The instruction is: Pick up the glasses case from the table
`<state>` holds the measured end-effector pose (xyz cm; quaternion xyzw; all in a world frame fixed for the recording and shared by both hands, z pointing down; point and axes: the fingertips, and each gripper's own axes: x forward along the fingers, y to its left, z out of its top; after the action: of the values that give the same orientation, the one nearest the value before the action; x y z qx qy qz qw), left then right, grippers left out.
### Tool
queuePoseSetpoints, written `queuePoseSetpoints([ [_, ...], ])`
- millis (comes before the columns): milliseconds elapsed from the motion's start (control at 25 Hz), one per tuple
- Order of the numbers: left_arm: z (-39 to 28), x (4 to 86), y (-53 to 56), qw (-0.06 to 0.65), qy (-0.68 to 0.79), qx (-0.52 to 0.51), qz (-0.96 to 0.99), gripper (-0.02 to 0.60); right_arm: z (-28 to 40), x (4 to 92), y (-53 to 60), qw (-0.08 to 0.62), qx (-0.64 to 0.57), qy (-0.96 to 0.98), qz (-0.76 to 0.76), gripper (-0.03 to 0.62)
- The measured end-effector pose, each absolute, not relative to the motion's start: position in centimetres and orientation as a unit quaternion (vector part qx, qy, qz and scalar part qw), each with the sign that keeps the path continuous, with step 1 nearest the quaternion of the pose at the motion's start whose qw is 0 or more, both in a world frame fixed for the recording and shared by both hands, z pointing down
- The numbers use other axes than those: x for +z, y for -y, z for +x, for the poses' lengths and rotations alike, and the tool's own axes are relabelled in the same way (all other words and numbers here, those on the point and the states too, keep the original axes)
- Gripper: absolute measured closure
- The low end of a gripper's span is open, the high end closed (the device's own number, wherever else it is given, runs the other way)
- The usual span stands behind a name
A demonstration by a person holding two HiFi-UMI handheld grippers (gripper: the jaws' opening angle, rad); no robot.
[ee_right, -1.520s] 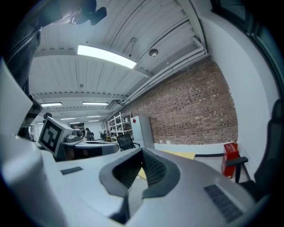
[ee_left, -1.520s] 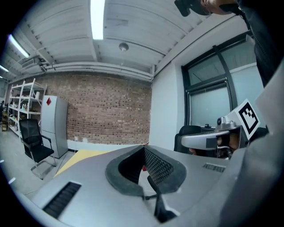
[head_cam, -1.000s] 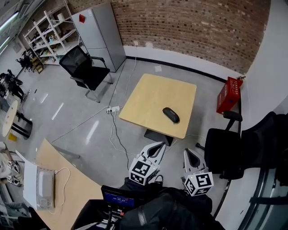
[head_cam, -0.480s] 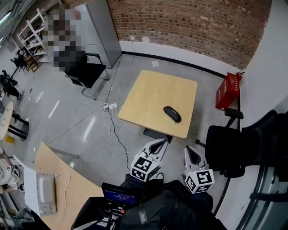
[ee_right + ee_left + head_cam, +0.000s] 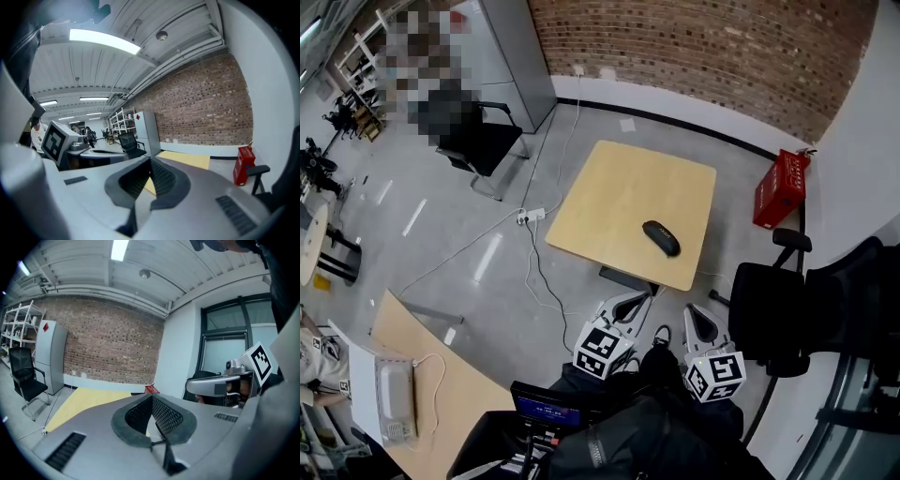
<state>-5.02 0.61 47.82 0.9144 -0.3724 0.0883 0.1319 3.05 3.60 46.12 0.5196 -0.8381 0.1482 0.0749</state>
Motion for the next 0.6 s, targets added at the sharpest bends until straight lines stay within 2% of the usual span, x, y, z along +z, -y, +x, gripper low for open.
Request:
queuePoseSetpoints([
  [320,-5.8,47.1,4.9,0.122,0.411,0.093,0.898,0.581,2.4,45.6,2.2,0.065,0.14,0.862,0.482,0.591],
  [600,-2.7,46.2,10.1,0.113,0.423,0.1,0.894,0.581,5.9,45.2,7.9,0.06,0.144,0.866,0.476,0.591],
])
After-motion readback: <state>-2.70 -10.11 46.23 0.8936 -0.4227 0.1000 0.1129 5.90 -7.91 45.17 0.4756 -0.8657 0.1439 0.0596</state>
